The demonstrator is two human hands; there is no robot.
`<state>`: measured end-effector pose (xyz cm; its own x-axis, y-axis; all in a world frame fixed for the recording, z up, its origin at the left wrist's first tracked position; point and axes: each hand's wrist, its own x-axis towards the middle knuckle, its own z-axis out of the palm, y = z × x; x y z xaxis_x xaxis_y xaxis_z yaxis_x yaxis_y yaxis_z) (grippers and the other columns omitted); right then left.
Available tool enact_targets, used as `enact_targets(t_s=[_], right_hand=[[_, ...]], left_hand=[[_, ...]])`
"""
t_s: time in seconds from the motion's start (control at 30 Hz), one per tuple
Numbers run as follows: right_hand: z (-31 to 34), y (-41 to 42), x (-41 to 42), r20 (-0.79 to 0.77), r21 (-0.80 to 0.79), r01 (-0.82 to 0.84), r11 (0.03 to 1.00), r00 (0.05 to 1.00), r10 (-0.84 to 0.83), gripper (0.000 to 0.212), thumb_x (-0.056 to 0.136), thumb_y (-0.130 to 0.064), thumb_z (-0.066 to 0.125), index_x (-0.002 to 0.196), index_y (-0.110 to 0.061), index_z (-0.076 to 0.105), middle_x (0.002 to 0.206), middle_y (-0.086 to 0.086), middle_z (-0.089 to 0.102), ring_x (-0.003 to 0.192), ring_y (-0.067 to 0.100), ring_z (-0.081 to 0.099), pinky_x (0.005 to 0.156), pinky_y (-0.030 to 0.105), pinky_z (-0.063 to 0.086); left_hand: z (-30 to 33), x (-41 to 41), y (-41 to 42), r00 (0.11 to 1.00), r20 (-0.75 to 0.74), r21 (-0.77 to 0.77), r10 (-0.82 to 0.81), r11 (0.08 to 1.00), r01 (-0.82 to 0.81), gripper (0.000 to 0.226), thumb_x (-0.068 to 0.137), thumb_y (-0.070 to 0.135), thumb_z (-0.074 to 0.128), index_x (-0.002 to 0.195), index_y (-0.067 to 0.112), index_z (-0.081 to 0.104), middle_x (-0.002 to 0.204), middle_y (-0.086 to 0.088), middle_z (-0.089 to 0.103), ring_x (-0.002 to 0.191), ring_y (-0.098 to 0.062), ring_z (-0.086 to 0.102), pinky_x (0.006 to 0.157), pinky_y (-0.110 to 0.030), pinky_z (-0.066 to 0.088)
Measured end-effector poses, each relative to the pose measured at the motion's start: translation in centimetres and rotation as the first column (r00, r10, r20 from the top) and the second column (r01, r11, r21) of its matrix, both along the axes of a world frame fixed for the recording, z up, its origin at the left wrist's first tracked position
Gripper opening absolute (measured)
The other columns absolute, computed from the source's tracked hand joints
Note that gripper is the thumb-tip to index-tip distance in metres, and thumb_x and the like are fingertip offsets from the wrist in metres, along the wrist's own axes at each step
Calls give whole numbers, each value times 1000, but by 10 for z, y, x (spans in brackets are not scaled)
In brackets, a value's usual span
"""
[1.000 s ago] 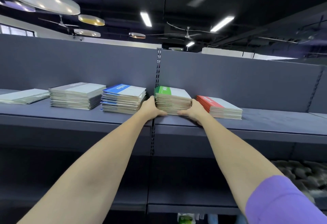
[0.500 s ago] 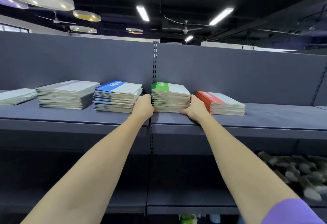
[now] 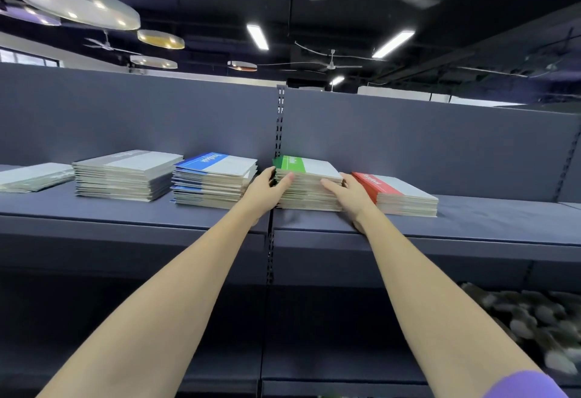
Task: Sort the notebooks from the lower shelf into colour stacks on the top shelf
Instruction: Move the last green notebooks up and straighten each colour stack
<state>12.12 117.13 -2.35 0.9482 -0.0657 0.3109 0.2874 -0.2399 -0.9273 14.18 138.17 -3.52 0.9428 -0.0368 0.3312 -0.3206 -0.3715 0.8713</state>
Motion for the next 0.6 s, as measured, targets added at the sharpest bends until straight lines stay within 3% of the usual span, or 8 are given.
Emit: enact_targets(t_s=[0.07,0.17,0.2,0.27,0.37,0.47,0.53,0.6], right_hand=[[4,2,-3,-25,13,-17,1000,1000,17,57,89,-52,66,134,-18,57,126,-2,66,114,16,63,103,38,49],[2,-1,0,-86,27,-9,1000,996,11,78,74,-76,53,137,-29,57,132,-11,62,123,14,57,111,44,42],[1,-3,3,-94,39,-15,999,995,18,82,69,-79,52,136,-31,57,133,-12,61,124,14,56,112,46,41],[3,-6,9,-127,92,-22,996,991,33,81,69,-78,54,134,-29,59,132,-12,63,123,14,57,111,46,41],[13,-7,14,-170,203,-50,978,982,85,60,86,-63,57,127,-20,63,123,-5,69,114,16,64,104,40,47],[21,-12,33,-164,238,-18,971,985,58,44,88,-48,61,116,-14,66,122,9,70,106,19,66,99,37,49],[28,-14,46,-177,214,-35,976,982,74,40,86,-41,65,114,-12,66,124,21,67,99,19,62,89,35,47],[36,-16,58,-191,183,-47,982,978,82,37,89,-32,69,117,-8,64,119,15,69,94,19,62,84,33,46]], left_hand=[[6,-5,-4,1000,-15,-68,-2,998,1,81,83,74,48,147,24,43,144,4,53,131,-16,49,113,-42,38],[8,6,-6,998,-59,-158,-24,987,15,48,102,44,43,141,18,48,138,-4,55,127,-24,51,112,-42,38],[11,10,-6,995,-96,-202,-36,979,16,41,99,39,45,133,18,54,133,-5,57,122,-24,54,107,-39,42],[22,17,-4,982,-185,-290,-46,957,-9,20,86,30,50,95,16,61,106,-12,59,92,-25,56,81,-34,46],[45,24,-2,967,-252,-271,-30,962,-41,17,60,26,58,69,15,49,68,-15,46,62,-24,44,60,-34,40],[66,33,-5,966,-258,-235,18,969,-81,19,49,14,59,66,12,50,65,-8,39,58,-22,36,58,-30,30],[77,37,-11,966,-250,-171,57,980,-103,12,67,12,63,75,10,55,67,-7,41,56,-22,36,56,-25,29],[86,45,-16,968,-232,-78,98,990,-119,6,80,11,59,80,11,53,69,-5,44,58,-21,39,55,-25,31]])
